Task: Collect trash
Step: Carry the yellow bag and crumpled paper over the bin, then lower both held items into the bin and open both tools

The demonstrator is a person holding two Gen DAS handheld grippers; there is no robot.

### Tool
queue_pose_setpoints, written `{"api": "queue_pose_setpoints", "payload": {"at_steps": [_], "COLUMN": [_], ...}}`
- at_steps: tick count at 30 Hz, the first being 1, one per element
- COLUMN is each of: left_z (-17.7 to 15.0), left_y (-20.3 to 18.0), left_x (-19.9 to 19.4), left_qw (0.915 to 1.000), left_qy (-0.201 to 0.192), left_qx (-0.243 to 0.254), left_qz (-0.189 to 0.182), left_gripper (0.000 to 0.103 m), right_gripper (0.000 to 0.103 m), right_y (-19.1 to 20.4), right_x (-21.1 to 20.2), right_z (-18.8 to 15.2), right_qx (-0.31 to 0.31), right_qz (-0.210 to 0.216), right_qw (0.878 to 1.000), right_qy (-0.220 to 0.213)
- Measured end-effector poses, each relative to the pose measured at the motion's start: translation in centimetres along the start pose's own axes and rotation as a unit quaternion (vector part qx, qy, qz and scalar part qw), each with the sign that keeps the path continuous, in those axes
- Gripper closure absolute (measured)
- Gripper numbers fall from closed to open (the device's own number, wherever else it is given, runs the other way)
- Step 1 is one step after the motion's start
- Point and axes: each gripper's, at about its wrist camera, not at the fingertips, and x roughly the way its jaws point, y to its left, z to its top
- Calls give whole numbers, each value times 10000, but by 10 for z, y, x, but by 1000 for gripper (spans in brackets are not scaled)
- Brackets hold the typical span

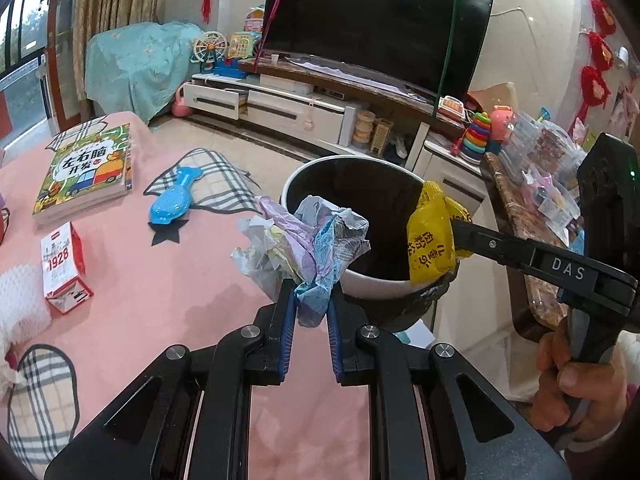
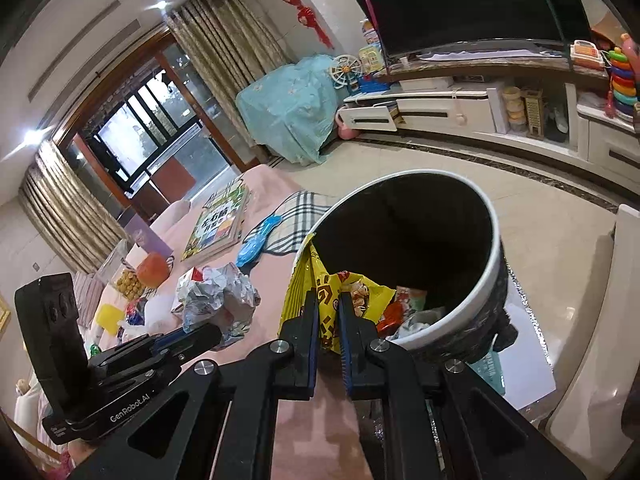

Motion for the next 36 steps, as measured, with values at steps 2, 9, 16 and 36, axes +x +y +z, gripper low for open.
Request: {"api": "queue_pose_setpoints", "payload": {"at_steps": [2,9,16,36], "left_z": [2,6,16,43], "left_y": [-3,-10,-19,-26], "left_x": [3,11,17,44], "left_qw": [10000,10000,9999,9998], "left_qy": [14,34,3,78], "left_qx": [28,67,158,108], "left_qz": [8,34,17,-121], "left_gripper": [89,89,89,89], "right_gripper": [94,94,94,94], "right_y": [-5,-19,-22,-37], "right_x": [0,0,-1,12], "right_z": [1,7,15,34], "right_qx": [44,118,89,148], "right_qz": [-35,-103,-144,-360], "right_qw": [10000,9999,9998,9992], "right_qy": [-10,-61,-111,-15]}}
